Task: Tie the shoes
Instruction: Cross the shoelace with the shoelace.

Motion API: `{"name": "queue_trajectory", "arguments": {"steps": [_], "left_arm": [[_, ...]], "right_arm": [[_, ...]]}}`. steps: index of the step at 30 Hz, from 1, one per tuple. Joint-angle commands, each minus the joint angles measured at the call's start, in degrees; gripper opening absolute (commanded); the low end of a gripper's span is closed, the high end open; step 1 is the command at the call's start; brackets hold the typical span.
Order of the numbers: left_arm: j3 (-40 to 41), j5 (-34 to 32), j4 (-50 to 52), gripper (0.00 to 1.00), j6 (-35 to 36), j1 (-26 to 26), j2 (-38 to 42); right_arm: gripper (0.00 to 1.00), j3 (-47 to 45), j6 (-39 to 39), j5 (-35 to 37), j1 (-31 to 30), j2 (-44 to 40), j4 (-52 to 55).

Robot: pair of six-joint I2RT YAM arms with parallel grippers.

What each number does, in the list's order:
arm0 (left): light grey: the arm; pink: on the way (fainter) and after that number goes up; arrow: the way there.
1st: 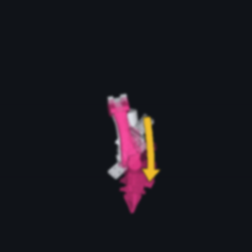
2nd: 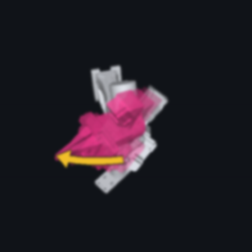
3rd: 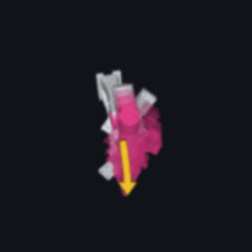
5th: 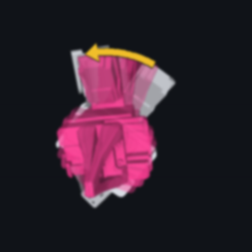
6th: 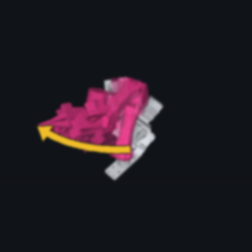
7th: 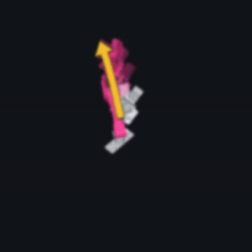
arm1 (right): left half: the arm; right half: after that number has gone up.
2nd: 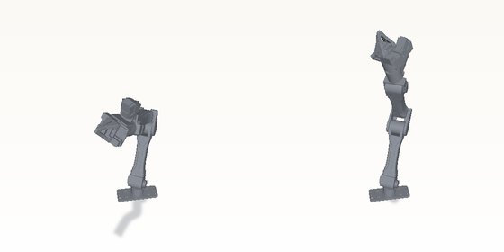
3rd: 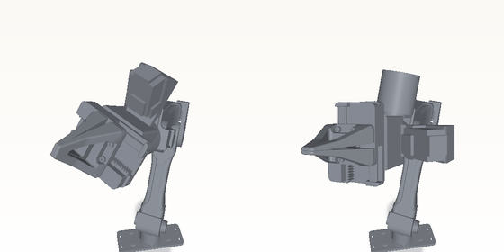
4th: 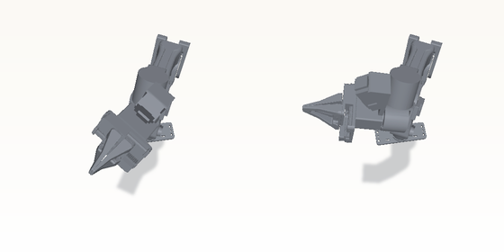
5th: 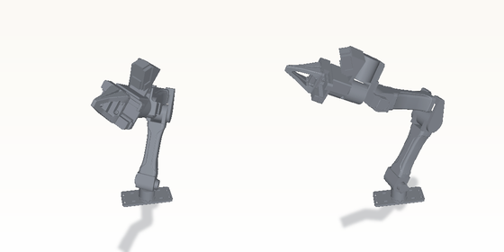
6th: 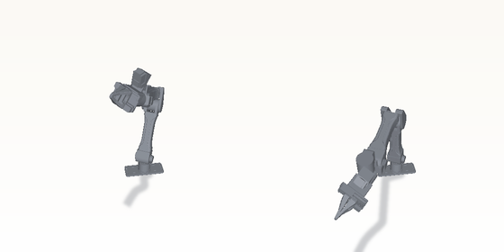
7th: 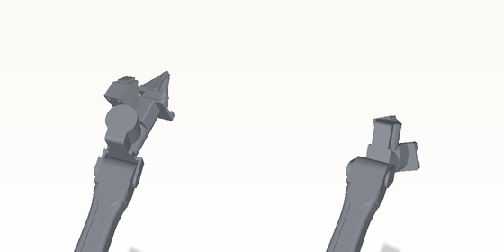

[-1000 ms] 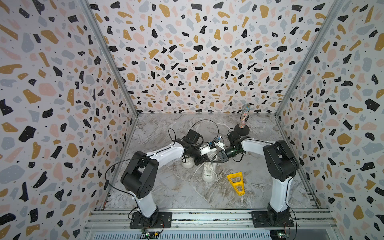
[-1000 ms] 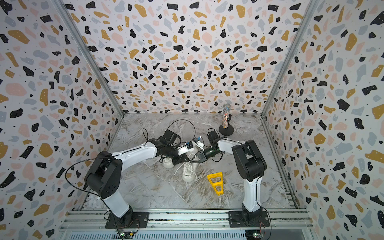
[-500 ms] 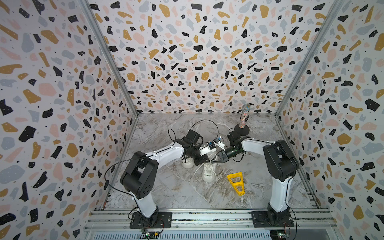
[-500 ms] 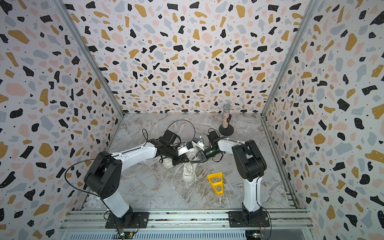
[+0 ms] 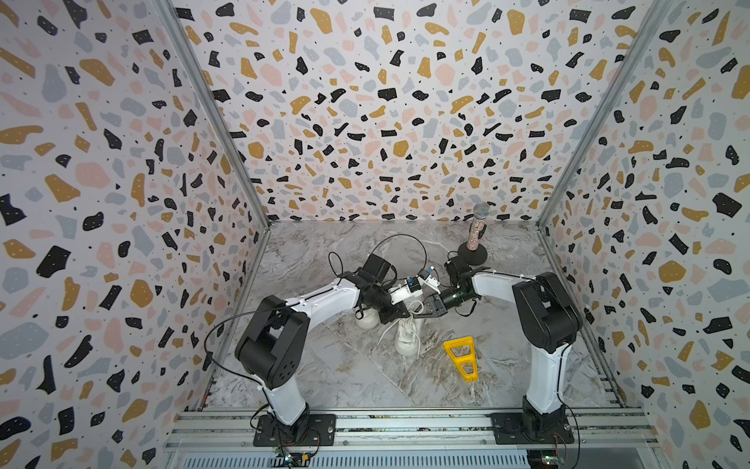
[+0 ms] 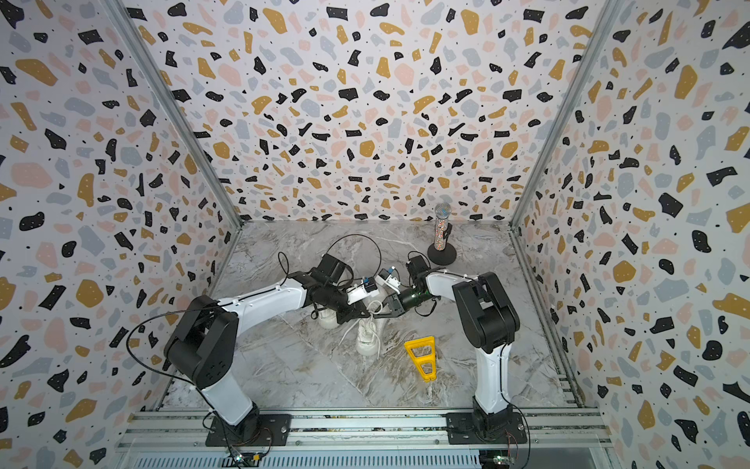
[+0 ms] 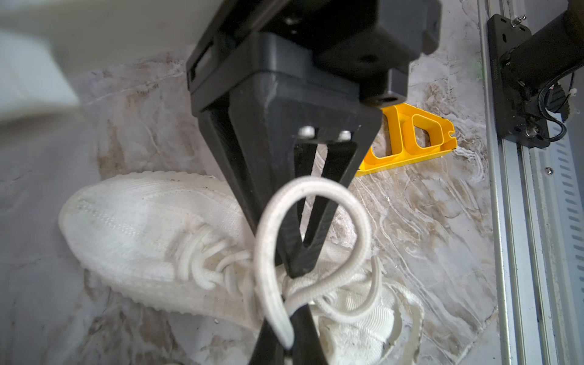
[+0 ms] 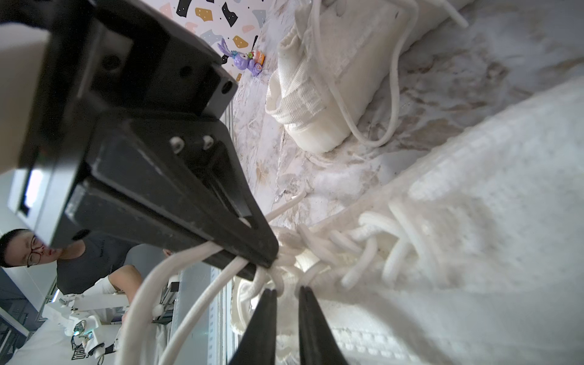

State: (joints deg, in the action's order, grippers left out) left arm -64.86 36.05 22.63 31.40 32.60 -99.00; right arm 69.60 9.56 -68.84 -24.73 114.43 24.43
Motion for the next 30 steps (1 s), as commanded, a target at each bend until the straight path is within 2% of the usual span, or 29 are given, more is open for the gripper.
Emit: {"name": "queue_trajectory", "arguments": {"steps": [1, 11, 30], "left_arm": [[0.52, 2.36, -0.92, 0.00, -0.79, 0.01, 2.15], [0.54, 2.00, -1.11, 0.00, -0.87, 0.01, 2.12], [0.79, 2.09, -1.27, 0.00, -1.14, 0.01, 2.54]], "right_arm": [[0.20, -0.34, -0.75, -1.69, -0.34, -0.26, -0.43], [0.24, -0.36, -1.64, -4.24, -0.45, -0.23, -0.77], [0.27, 0.09, -2.67, -4.95, -1.55, 0.97, -1.05]]}}
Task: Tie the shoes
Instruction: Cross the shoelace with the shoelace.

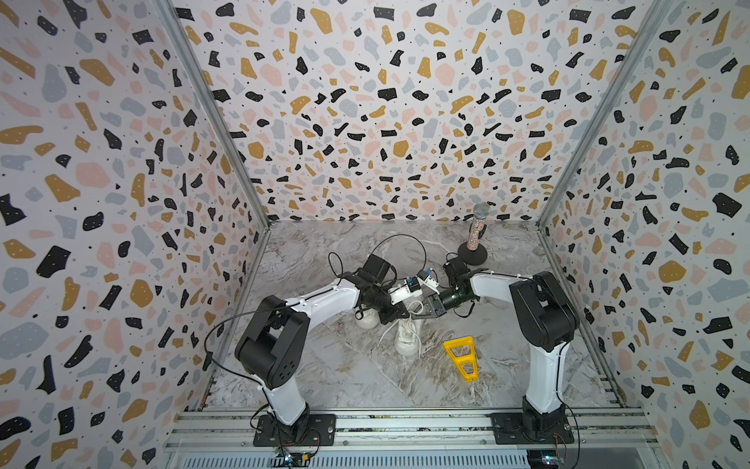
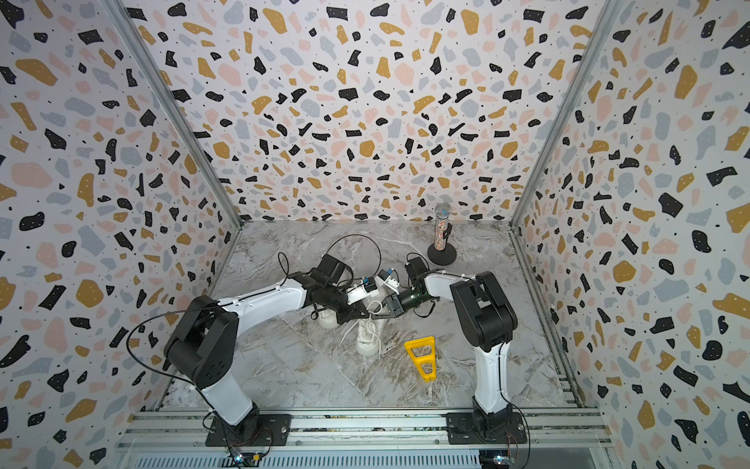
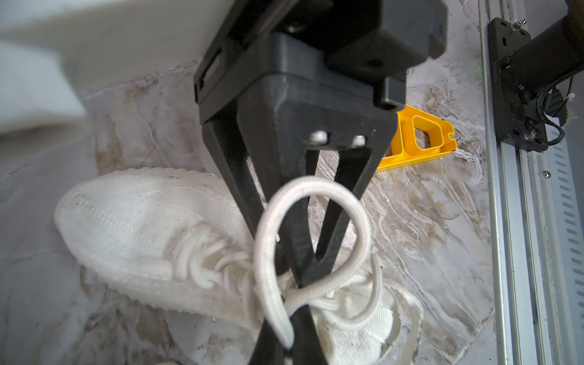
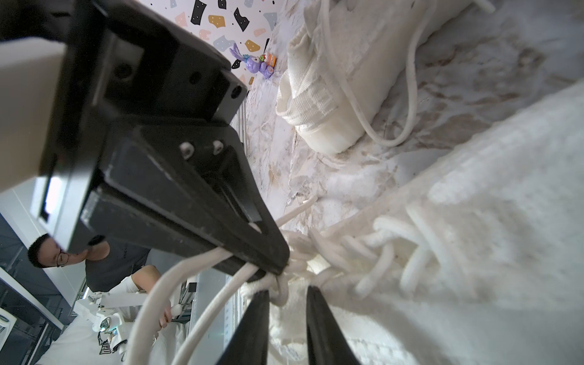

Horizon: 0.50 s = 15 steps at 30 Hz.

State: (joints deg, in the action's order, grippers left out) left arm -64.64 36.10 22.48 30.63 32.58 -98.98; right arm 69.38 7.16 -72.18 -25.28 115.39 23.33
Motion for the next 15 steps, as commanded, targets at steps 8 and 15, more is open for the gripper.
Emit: {"name": "queue_trajectory", "arguments": {"steps": [8, 15], "left_arm": [[0.55, 2.22, -1.20, 0.00, -0.60, 0.03, 2.61], [0.82, 2.31, -1.20, 0.00, -0.66, 0.03, 2.63]], "right_arm": [[0.28, 0.75, -0.56, -1.57, -1.35, -0.22, 0.14], [0.22, 1.27, -0.78, -1.68, -1.40, -0.16, 0.13]]}}
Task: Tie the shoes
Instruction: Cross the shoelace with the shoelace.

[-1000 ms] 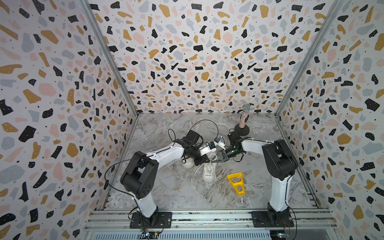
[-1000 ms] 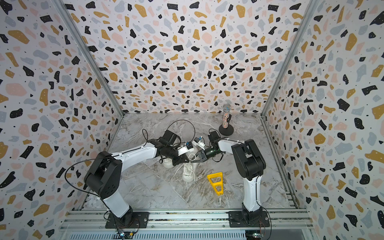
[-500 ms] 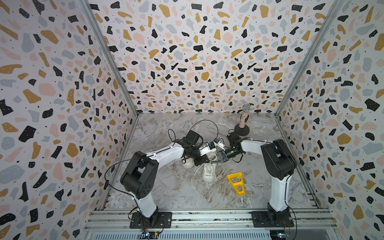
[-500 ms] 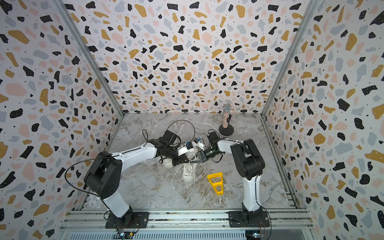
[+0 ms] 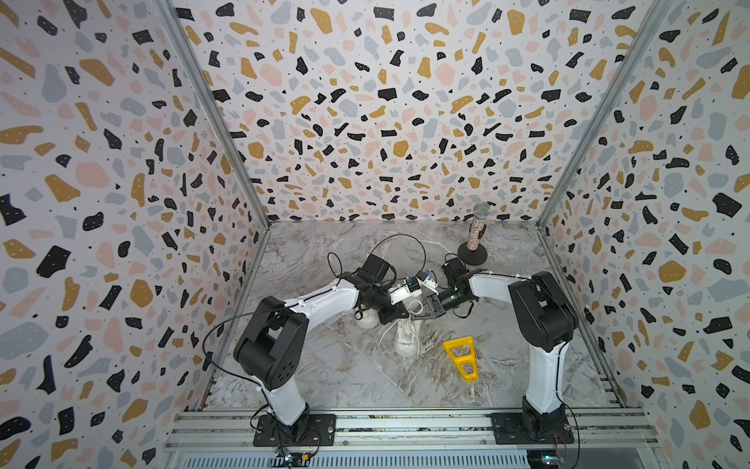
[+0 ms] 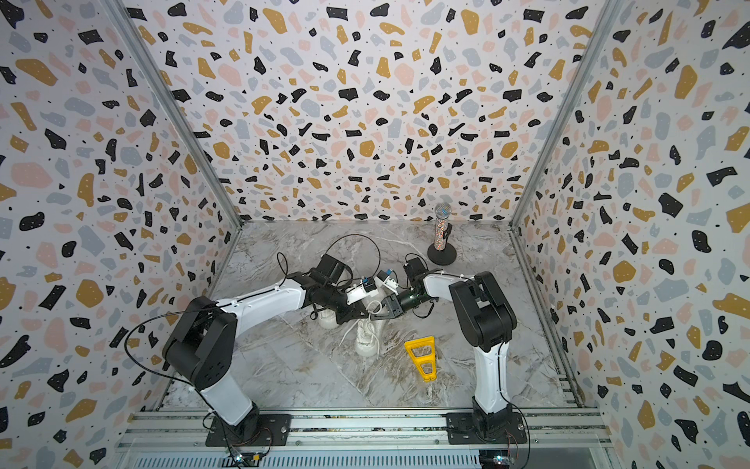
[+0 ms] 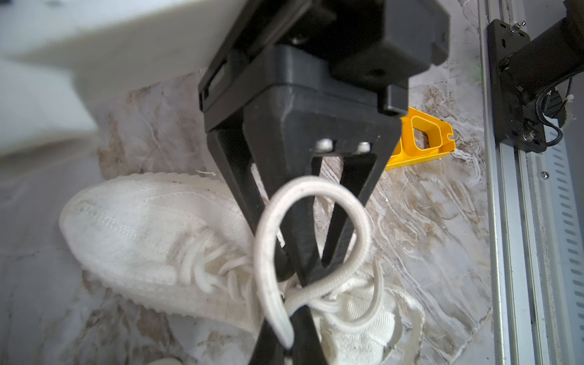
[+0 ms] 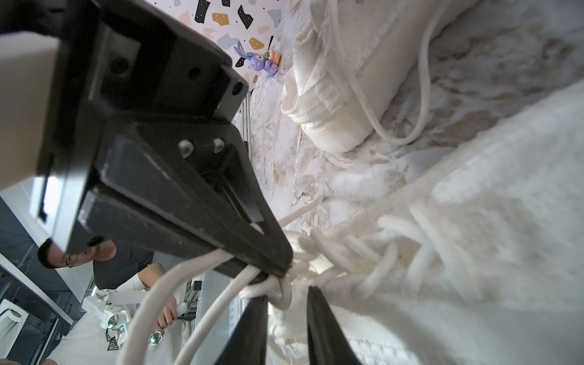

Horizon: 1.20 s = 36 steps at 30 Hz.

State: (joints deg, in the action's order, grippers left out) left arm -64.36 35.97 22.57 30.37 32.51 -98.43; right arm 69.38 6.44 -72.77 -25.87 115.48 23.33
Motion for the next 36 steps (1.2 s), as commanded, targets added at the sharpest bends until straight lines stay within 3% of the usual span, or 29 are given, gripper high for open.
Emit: {"name": "queue_trajectory", "arguments": {"steps": [1, 6, 19, 36], "left_arm": [[0.63, 2.51, -1.26, 0.00, -0.40, 0.10, 2.10], [1.50, 2.31, -1.25, 0.00, -0.01, 0.08, 2.24], [2.13, 6.54, -0.56, 0.03, -1.64, -2.25, 2.38], [-0.71, 7.11, -0.33, 0.46, -3.14, -2.84, 1.31]], "right_arm": [[0.18, 1.28, -0.11, -0.91, -0.77, -0.42, 0.19], [0.00, 1.50, 1.12, 0.53, -0.69, -1.65, 1.27], [0.00, 1.72, 6.55, 6.48, -0.28, -3.95, 4.46], [0.00, 2.33, 8.75, 4.93, -0.36, -3.91, 6.33]]}}
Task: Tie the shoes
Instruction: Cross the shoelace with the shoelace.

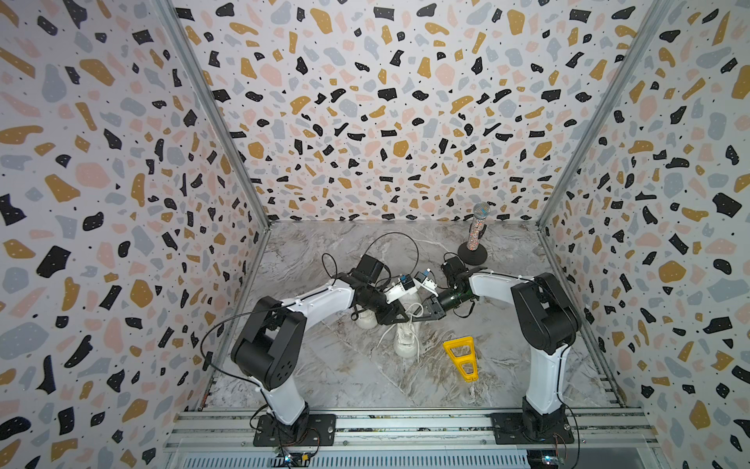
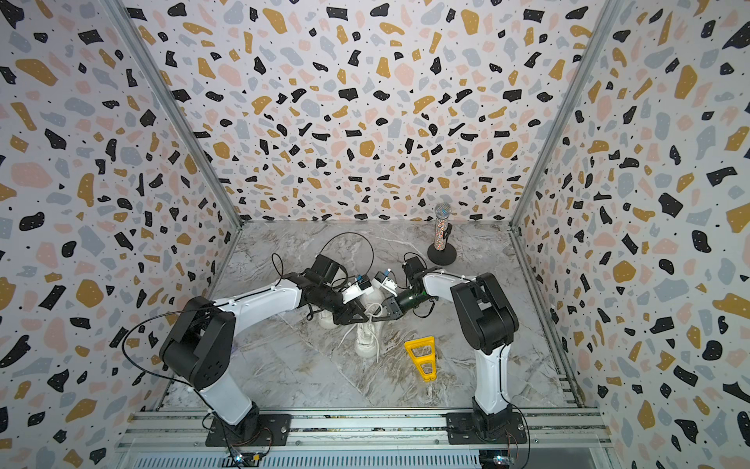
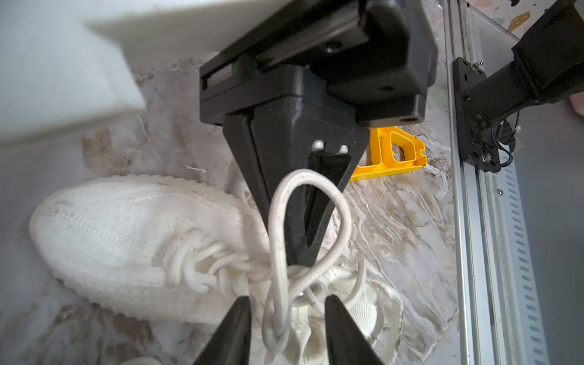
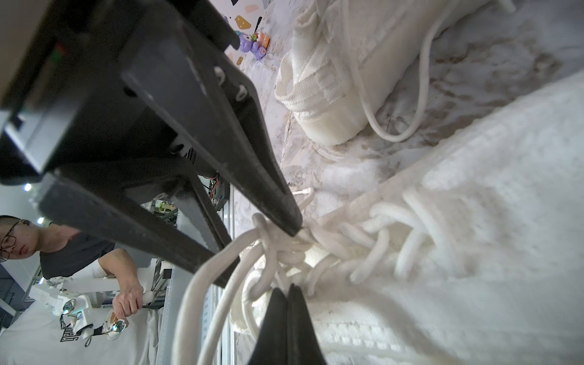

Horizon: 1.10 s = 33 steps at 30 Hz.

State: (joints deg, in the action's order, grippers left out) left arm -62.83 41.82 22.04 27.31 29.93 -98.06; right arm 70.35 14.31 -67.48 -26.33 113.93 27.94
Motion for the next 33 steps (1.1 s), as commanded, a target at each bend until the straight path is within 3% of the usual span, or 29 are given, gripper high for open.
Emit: {"name": "queue_trajectory", "arguments": {"steps": [1, 14, 22, 33], "left_arm": [[-2.59, 0.98, 0.27, 0.49, 0.08, -0.23, 1.05], [-5.61, -7.15, 1.44, 0.63, 3.60, 2.47, 1.29], [-6.67, -10.93, 3.26, 0.65, 6.77, 4.48, 0.92], [-8.12, -13.67, 2.25, 0.63, 5.69, 6.53, 0.58]], "right_arm": [[0.00, 1.37, 0.66, -0.41, 0.13, -2.26, 1.60], [0.00, 0.84, -0.76, -0.69, 0.13, -2.22, 0.40], [0.00, 0.84, -1.12, -0.48, 0.12, -2.22, 0.09], [0.00, 0.70, -1.56, -0.73, 0.10, -1.79, -0.32]]}}
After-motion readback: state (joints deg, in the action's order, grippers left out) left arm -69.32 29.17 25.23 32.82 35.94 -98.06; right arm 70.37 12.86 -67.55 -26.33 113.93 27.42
